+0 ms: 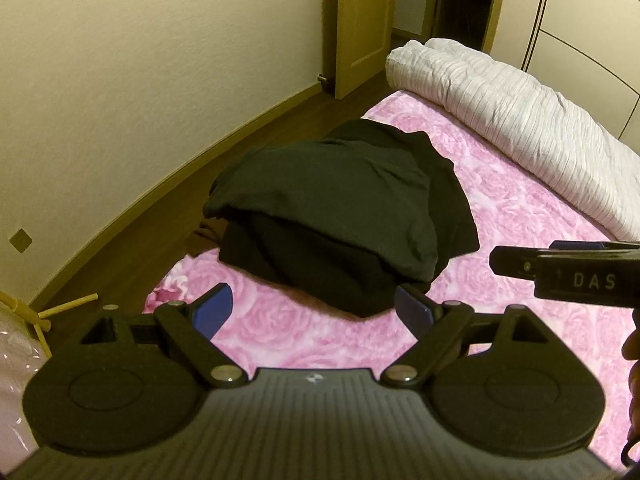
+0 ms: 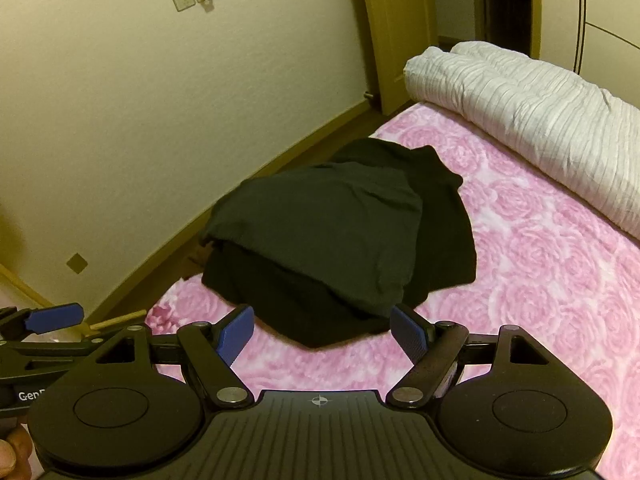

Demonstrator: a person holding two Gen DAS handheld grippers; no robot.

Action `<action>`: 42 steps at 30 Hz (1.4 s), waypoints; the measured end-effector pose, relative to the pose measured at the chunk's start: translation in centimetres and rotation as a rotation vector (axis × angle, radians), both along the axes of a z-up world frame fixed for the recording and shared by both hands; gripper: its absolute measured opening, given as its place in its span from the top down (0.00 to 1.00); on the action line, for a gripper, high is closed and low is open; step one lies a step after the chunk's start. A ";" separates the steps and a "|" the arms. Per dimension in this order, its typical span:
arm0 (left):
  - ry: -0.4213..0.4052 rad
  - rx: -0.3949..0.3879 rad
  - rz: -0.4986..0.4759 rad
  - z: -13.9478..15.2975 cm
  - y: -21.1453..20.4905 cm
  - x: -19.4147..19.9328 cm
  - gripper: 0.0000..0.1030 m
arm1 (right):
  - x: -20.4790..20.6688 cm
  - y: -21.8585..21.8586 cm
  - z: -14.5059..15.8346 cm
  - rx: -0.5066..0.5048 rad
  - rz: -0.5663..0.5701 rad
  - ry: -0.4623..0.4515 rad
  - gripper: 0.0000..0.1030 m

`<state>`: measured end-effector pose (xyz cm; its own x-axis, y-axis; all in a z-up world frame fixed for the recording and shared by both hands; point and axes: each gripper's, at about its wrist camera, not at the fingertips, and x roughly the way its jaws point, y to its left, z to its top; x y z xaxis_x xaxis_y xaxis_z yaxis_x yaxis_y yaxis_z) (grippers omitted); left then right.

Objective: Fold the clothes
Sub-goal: 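Move both grippers toward the pile of black clothes on the bed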

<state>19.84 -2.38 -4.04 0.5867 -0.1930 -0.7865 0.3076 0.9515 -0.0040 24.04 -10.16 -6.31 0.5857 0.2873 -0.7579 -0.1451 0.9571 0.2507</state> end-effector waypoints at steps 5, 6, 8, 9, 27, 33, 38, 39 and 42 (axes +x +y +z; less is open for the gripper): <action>0.009 0.021 -0.013 -0.2 -0.9 0.5 0.16 | 0.8 -0.7 -0.4 0.015 0.008 0.012 0.24; 0.012 0.026 -0.016 -0.2 -1.1 0.5 0.16 | 0.9 -0.8 -0.5 0.018 0.005 0.016 0.24; 0.015 0.033 -0.021 -0.3 -1.4 0.5 0.16 | 1.1 -1.2 -0.8 0.023 0.001 0.023 0.24; 0.016 0.036 -0.022 -0.3 -1.5 0.5 0.16 | 1.1 -1.4 -1.0 0.025 -0.001 0.026 0.24; 0.019 0.069 -0.010 -0.5 -2.6 -0.1 0.16 | 1.2 -2.9 -1.7 0.049 0.021 0.020 0.24; 0.018 0.074 -0.012 -1.0 -1.6 0.1 0.16 | 1.2 -2.7 -1.9 0.047 0.054 0.025 0.24; 0.022 0.061 -0.014 -1.6 0.1 1.7 0.16 | 1.5 -2.0 -2.1 0.024 0.055 0.027 0.24; 0.022 0.062 -0.021 -1.9 0.4 2.1 0.16 | 1.6 -1.8 -2.2 0.019 0.053 0.028 0.24; 0.031 0.070 -0.055 -2.8 1.0 3.8 0.16 | 2.2 -1.1 -2.4 -0.001 0.053 0.033 0.24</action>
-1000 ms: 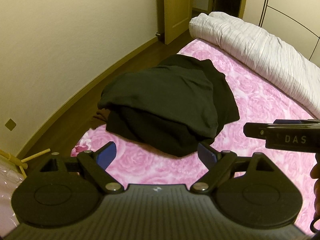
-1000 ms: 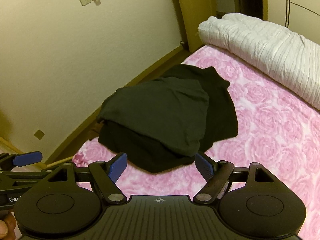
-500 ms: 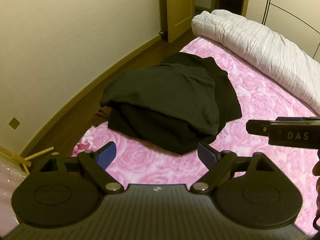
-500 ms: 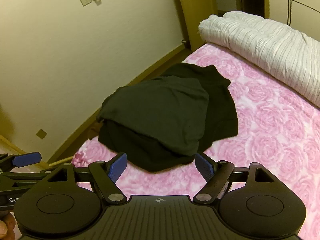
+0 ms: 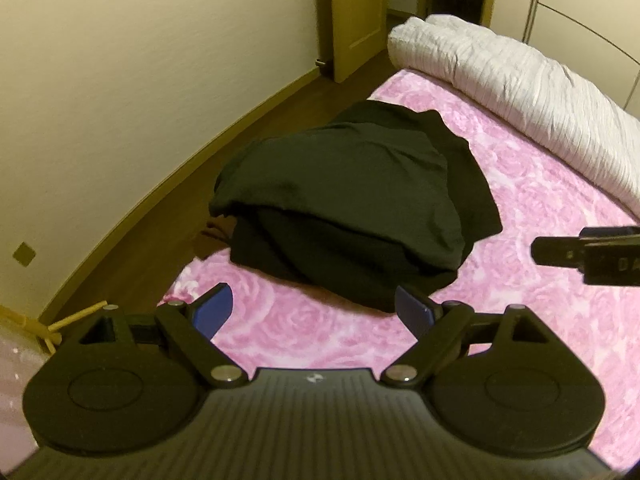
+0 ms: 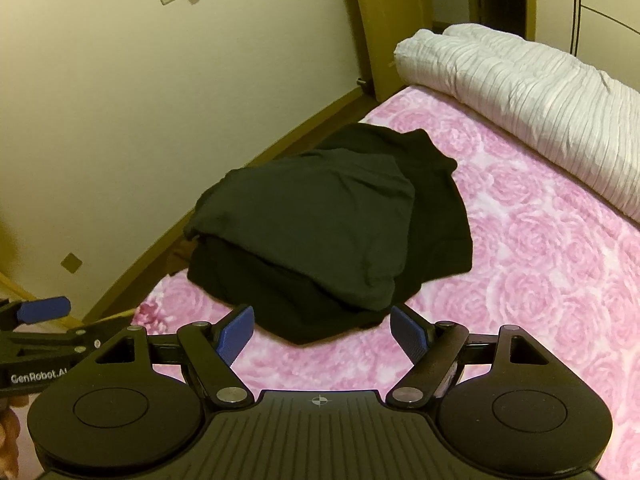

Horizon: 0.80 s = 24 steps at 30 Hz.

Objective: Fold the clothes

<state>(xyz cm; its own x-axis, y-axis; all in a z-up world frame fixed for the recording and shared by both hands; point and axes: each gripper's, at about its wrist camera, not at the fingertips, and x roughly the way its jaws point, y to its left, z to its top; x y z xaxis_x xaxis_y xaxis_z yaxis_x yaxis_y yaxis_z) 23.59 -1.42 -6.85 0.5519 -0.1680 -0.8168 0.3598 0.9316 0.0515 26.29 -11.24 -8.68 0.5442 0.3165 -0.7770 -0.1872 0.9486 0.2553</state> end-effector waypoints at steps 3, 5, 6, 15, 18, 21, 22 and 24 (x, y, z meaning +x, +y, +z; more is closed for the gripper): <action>0.015 0.006 -0.042 -1.0 0.5 2.0 0.16 | 1.0 0.9 -0.3 -0.033 -0.007 0.020 0.24; 0.018 0.000 -0.065 -1.5 0.7 3.2 0.16 | 1.6 1.7 -0.4 -0.059 -0.007 0.030 0.24; 0.026 0.000 -0.075 -1.9 0.8 4.0 0.16 | 1.9 2.1 -0.4 -0.075 -0.002 0.031 0.24; 0.050 0.003 -0.177 -3.9 0.4 9.3 0.16 | 5.2 5.1 -1.8 -0.142 0.032 0.078 0.24; 0.058 0.007 -0.207 -4.4 -0.1 10.5 0.16 | 6.2 5.8 -2.5 -0.154 0.030 0.099 0.24; 0.059 0.018 -0.232 -5.0 -0.4 11.4 0.16 | 6.9 6.1 -3.3 -0.155 0.022 0.121 0.24; 0.060 0.020 -0.239 -5.1 -0.5 11.6 0.16 | 7.2 6.2 -3.6 -0.156 0.019 0.129 0.24; 0.063 0.026 -0.252 -5.6 -0.7 12.2 0.16 | 7.5 6.4 -4.2 -0.162 0.023 0.140 0.24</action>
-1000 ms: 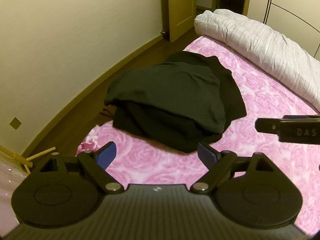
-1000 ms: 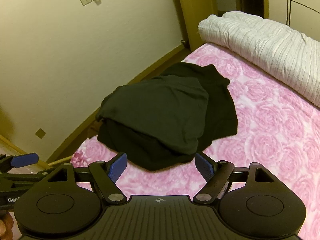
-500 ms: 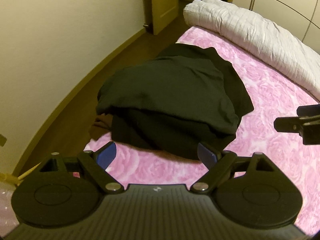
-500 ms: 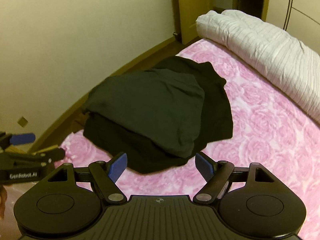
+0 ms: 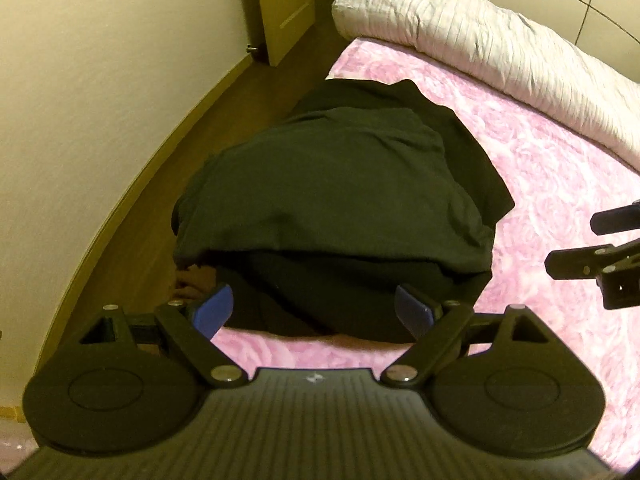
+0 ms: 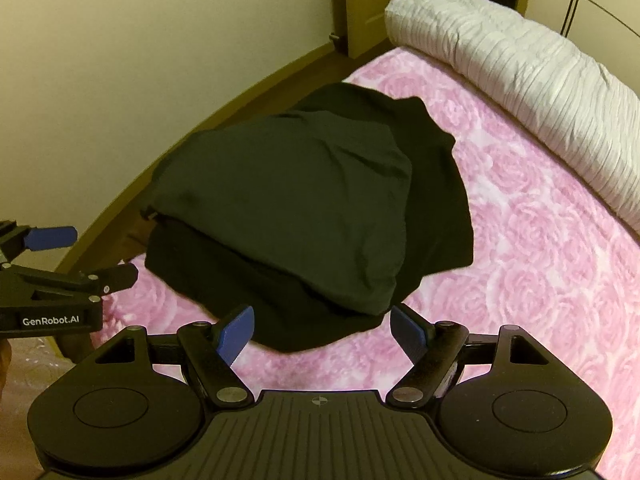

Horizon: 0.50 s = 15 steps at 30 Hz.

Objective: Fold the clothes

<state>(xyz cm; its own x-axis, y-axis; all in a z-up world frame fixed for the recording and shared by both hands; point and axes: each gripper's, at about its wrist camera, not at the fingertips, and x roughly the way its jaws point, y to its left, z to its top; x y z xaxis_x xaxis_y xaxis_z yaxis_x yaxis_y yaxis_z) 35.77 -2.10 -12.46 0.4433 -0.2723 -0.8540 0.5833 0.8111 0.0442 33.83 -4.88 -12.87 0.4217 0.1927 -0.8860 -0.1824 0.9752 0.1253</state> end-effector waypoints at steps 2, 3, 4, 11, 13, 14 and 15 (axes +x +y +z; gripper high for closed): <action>-0.009 0.008 -0.021 -0.5 0.0 0.5 0.16 | 0.4 0.1 -0.6 -0.005 0.001 0.012 0.24; -0.013 0.012 -0.031 -0.8 0.0 0.8 0.16 | 0.6 0.2 -0.9 -0.007 0.000 0.019 0.24; -0.018 0.016 -0.042 -1.0 0.0 1.1 0.16 | 0.8 0.2 -1.2 -0.009 -0.001 0.026 0.24; -0.136 0.132 -0.195 -4.0 0.3 3.3 0.18 | 1.9 1.4 -4.2 -0.073 0.126 -0.002 0.24; -0.182 0.189 -0.258 -5.2 0.4 4.1 0.21 | 2.1 2.1 -5.3 -0.098 0.214 -0.040 0.24; -0.206 0.218 -0.289 -5.8 0.5 4.5 0.21 | 2.2 2.5 -5.8 -0.112 0.246 -0.058 0.24; -0.237 0.251 -0.329 -6.6 0.5 5.0 0.21 | 2.4 2.9 -6.3 -0.126 0.278 -0.076 0.24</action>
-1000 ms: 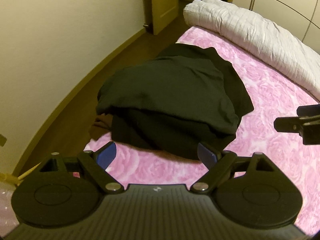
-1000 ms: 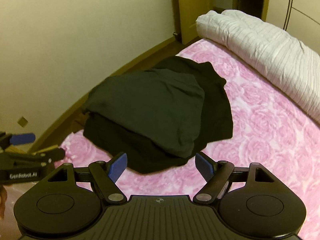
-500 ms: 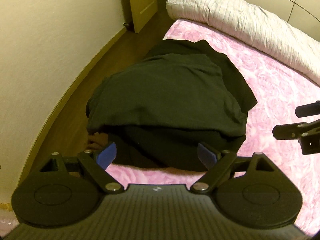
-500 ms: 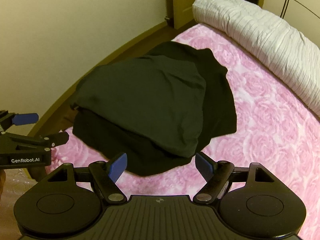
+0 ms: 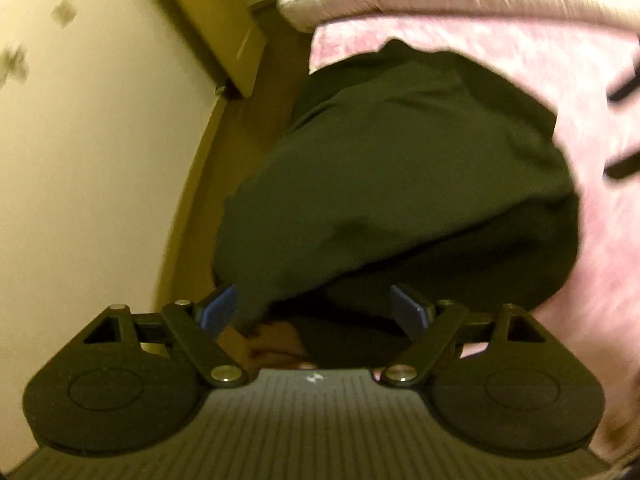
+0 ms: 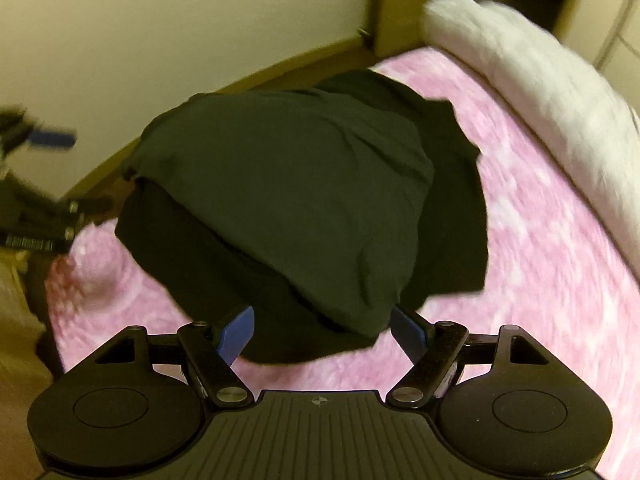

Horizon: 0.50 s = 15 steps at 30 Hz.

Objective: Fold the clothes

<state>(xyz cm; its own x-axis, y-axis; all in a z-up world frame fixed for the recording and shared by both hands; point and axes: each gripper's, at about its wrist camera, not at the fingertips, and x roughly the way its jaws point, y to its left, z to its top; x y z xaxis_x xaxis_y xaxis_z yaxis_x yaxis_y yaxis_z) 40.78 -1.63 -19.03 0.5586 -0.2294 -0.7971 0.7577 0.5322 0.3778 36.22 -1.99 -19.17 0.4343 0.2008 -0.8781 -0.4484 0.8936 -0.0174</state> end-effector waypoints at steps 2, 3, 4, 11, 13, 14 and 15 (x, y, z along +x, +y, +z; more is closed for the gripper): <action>-0.051 0.054 -0.069 -1.4 -0.1 0.9 0.22 | 0.4 1.0 -1.3 -0.031 0.073 -0.030 0.24; -0.071 0.087 -0.114 -2.4 -0.2 1.5 0.22 | 0.6 1.5 -2.0 -0.046 0.109 -0.045 0.24; -0.088 0.114 -0.152 -3.4 -0.3 1.8 0.23 | 0.8 2.0 -2.6 -0.062 0.146 -0.060 0.24; -0.185 0.244 -0.346 -8.0 -0.7 4.3 0.37 | 2.5 4.6 -6.9 -0.139 0.289 -0.106 0.39; -0.199 0.259 -0.397 -8.8 -1.1 4.6 0.37 | 3.0 5.1 -7.8 -0.150 0.317 -0.105 0.39; -0.208 0.265 -0.420 -9.2 -1.2 4.7 0.37 | 3.3 5.3 -8.2 -0.152 0.329 -0.103 0.40; -0.216 0.272 -0.443 -9.6 -1.3 4.8 0.39 | 3.5 5.5 -8.6 -0.155 0.342 -0.101 0.40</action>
<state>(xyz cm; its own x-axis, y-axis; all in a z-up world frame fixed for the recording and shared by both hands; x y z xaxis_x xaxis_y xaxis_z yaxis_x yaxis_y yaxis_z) 45.54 -2.97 -28.62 0.6130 -0.2814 -0.7383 0.7765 0.0421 0.6287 39.73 3.54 -27.78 0.4515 0.2170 -0.8655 -0.7092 0.6759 -0.2005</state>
